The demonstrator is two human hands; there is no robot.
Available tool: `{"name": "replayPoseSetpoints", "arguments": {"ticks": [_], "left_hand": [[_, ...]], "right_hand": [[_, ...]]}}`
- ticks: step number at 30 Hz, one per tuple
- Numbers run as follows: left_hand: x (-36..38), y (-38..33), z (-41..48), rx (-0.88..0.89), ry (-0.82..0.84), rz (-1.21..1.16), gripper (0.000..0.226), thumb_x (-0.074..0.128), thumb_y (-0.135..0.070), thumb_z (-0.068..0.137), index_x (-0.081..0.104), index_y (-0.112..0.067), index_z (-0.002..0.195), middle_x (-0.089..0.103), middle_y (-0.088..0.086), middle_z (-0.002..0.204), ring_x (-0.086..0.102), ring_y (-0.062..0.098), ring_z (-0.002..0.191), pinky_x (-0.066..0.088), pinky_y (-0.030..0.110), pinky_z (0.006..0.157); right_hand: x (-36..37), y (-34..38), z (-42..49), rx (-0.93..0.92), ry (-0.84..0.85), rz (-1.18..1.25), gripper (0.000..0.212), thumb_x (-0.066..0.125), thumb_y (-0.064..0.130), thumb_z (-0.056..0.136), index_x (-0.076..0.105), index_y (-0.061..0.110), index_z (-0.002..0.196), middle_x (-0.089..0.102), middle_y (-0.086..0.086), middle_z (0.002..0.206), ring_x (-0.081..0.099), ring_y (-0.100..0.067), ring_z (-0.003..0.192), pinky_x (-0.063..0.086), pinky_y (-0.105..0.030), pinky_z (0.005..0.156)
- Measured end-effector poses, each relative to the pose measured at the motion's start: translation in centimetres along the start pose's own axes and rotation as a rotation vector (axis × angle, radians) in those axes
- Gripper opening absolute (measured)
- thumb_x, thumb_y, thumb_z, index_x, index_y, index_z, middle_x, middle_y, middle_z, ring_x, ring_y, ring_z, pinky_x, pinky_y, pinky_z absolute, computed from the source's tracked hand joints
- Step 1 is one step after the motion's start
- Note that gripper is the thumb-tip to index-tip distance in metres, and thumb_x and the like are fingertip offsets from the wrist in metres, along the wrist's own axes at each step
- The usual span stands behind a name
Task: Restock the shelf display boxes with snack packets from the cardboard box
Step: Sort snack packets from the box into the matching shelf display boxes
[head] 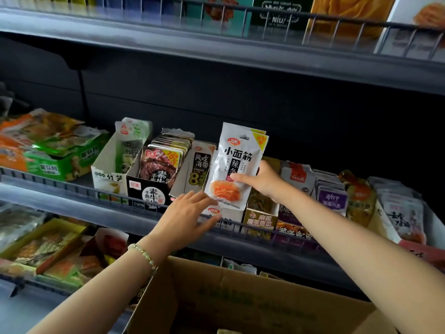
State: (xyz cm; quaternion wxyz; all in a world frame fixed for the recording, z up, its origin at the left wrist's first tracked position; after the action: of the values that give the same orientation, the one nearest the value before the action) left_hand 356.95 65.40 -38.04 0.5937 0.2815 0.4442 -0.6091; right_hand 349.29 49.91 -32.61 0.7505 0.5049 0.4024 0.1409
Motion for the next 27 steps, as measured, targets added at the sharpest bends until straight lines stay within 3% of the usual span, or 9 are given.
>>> {"name": "replayPoseSetpoints", "arguments": {"ticks": [4, 8, 12, 16, 20, 24, 27], "left_hand": [[-0.6, 1.0, -0.1, -0.066, -0.048, 0.045, 0.068, 0.02, -0.069, 0.085, 0.06, -0.028, 0.122, 0.061, -0.01, 0.12, 0.048, 0.011, 0.117, 0.038, 0.032, 0.097], [0.1, 1.0, 0.3, -0.081, 0.068, 0.078, 0.082, 0.011, -0.074, 0.077, 0.055, -0.027, 0.128, 0.058, -0.008, 0.128, 0.044, 0.012, 0.122, 0.033, 0.034, 0.102], [0.7, 0.4, 0.6, -0.064, 0.097, 0.122, 0.086, 0.008, -0.075, 0.074, 0.051, -0.026, 0.13, 0.057, -0.007, 0.129, 0.041, 0.014, 0.123, 0.03, 0.033, 0.101], [0.9, 0.3, 0.4, -0.036, 0.057, 0.057, 0.088, 0.009, -0.081, 0.077, 0.054, -0.023, 0.125, 0.059, -0.005, 0.127, 0.041, 0.015, 0.123, 0.03, 0.033, 0.101], [1.0, 0.4, 0.2, -0.041, 0.02, 0.01, 0.073, 0.018, -0.072, 0.082, 0.055, -0.025, 0.124, 0.059, -0.007, 0.125, 0.043, 0.014, 0.122, 0.031, 0.031, 0.099], [0.8, 0.3, -0.1, -0.051, 0.007, -0.07, 0.065, 0.024, -0.068, 0.084, 0.057, -0.026, 0.122, 0.06, -0.009, 0.123, 0.042, 0.012, 0.121, 0.032, 0.03, 0.099], [0.2, 0.2, -0.4, -0.067, -0.049, -0.163, 0.047, 0.046, -0.056, 0.09, 0.055, -0.025, 0.124, 0.058, -0.008, 0.124, 0.045, 0.011, 0.118, 0.037, 0.029, 0.099]], "right_hand": [[0.3, -0.5, 0.2, -0.003, 0.035, -0.059, 0.051, 0.079, 0.022, 0.075, 0.058, 0.009, 0.12, 0.065, -0.001, 0.118, 0.06, -0.014, 0.107, 0.049, -0.03, 0.093], [1.4, -0.8, -0.1, 0.017, 0.085, -0.154, 0.043, 0.079, 0.025, 0.075, 0.064, 0.008, 0.111, 0.067, -0.002, 0.111, 0.062, -0.016, 0.104, 0.049, -0.025, 0.086], [1.4, -0.3, -0.5, 0.047, 0.132, -0.157, 0.035, 0.081, 0.028, 0.074, 0.063, 0.02, 0.103, 0.064, 0.007, 0.102, 0.058, -0.005, 0.089, 0.044, -0.014, 0.071], [-0.3, 1.8, 0.3, 0.005, 0.038, -0.037, 0.051, 0.083, 0.025, 0.071, 0.059, 0.017, 0.116, 0.064, 0.004, 0.111, 0.058, -0.012, 0.103, 0.045, -0.026, 0.089], [0.5, 1.5, 0.1, -0.028, 0.076, -0.073, 0.035, 0.08, 0.02, 0.074, 0.06, 0.025, 0.102, 0.064, 0.006, 0.106, 0.06, -0.014, 0.105, 0.046, -0.029, 0.094], [0.3, 0.2, -0.1, -0.024, 0.037, -0.057, 0.038, 0.081, 0.018, 0.074, 0.062, 0.021, 0.107, 0.066, 0.002, 0.112, 0.062, -0.016, 0.106, 0.048, -0.035, 0.098], [0.8, -0.5, 0.1, 0.017, 0.056, -0.082, 0.044, 0.081, 0.022, 0.074, 0.063, 0.013, 0.114, 0.067, -0.003, 0.118, 0.061, -0.015, 0.104, 0.047, -0.033, 0.098]]}}
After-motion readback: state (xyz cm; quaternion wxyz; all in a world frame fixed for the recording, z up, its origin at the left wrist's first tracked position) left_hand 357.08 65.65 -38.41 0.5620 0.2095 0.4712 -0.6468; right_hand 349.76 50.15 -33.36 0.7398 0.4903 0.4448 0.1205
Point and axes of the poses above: each hand's wrist, its own z-axis towards the middle knuckle, its own x-axis out of the palm, y = z × x, the point moved 8 cm from there along z, towards the middle knuckle
